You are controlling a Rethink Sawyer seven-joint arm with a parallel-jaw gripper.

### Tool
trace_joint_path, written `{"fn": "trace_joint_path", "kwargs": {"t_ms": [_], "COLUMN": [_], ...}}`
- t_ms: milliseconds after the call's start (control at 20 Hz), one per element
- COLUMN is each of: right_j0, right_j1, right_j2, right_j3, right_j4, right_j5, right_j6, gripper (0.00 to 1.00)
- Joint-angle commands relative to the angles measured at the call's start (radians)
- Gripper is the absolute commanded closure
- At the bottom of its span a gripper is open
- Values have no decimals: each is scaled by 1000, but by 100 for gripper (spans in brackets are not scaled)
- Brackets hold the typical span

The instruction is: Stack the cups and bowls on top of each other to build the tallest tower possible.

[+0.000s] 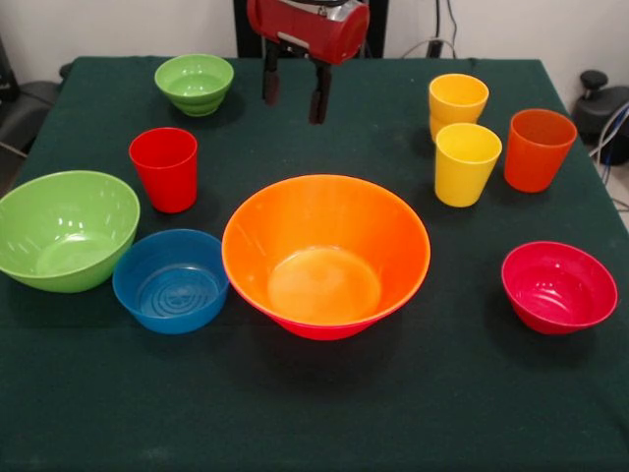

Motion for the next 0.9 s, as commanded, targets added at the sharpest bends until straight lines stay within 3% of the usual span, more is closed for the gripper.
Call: {"fn": "trace_joint_path", "kwargs": {"t_ms": [50,550,700,900], "right_j0": [-4,-20,-19,7], "right_j1": [87,137,148,126], "right_j2": [112,163,159,123], "right_j3": [-132,-218,-228,-168], "right_j4": [-35,-49,-41,-14], "right_j5": [154,211,207,179], "right_j6": [-162,-248,-207,-86], "gripper": [0,0,0,0]}}
